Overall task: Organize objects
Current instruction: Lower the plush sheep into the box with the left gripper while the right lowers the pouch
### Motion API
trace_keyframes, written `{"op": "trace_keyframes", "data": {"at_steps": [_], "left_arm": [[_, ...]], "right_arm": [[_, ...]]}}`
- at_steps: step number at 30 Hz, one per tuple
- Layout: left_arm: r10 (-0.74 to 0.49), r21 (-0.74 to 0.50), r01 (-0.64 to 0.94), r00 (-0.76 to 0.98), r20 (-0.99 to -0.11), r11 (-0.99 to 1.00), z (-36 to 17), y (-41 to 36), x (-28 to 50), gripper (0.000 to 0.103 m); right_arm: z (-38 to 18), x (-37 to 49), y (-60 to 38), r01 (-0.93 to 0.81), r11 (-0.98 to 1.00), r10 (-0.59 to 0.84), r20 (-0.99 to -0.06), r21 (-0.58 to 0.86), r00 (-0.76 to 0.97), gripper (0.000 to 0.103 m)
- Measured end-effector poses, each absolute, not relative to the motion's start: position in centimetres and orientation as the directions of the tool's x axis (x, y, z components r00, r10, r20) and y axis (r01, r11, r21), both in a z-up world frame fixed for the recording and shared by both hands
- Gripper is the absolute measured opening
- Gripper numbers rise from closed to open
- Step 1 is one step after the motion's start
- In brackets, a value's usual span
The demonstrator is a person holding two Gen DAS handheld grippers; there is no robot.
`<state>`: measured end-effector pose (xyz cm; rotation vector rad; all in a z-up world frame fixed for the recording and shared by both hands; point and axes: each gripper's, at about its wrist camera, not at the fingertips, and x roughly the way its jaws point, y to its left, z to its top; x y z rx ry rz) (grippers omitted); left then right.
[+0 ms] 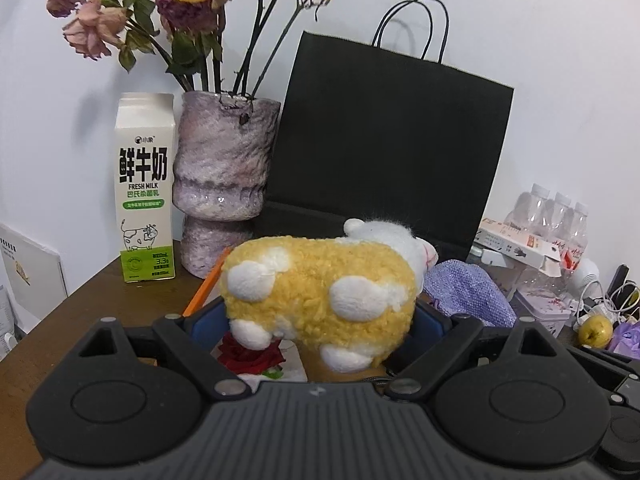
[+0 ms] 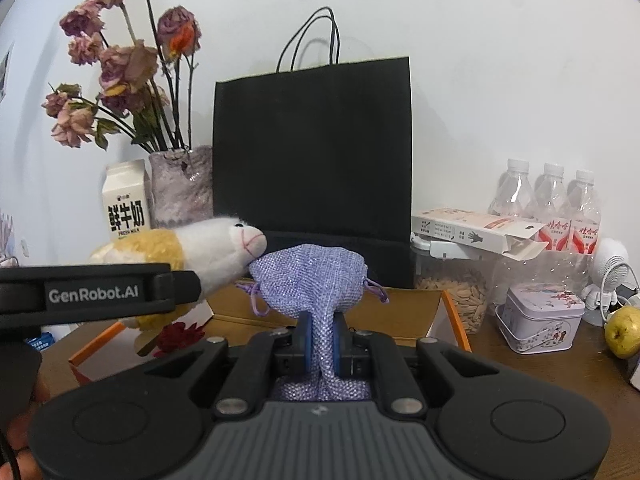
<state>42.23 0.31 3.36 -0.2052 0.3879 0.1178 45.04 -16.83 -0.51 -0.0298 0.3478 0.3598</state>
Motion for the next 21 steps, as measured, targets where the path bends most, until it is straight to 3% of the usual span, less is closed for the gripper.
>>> {"op": "trace_keyframes", "data": {"at_steps": [21], "left_arm": [[0.057,-0.155,-0.142,0.889,-0.455,0.978,1.0,1.2,45.5,0.095]], "right_arm": [[-2.5,47.9,-16.9,-0.33,0.944,0.307,-0.412,0.015,0.858,0.01]]}}
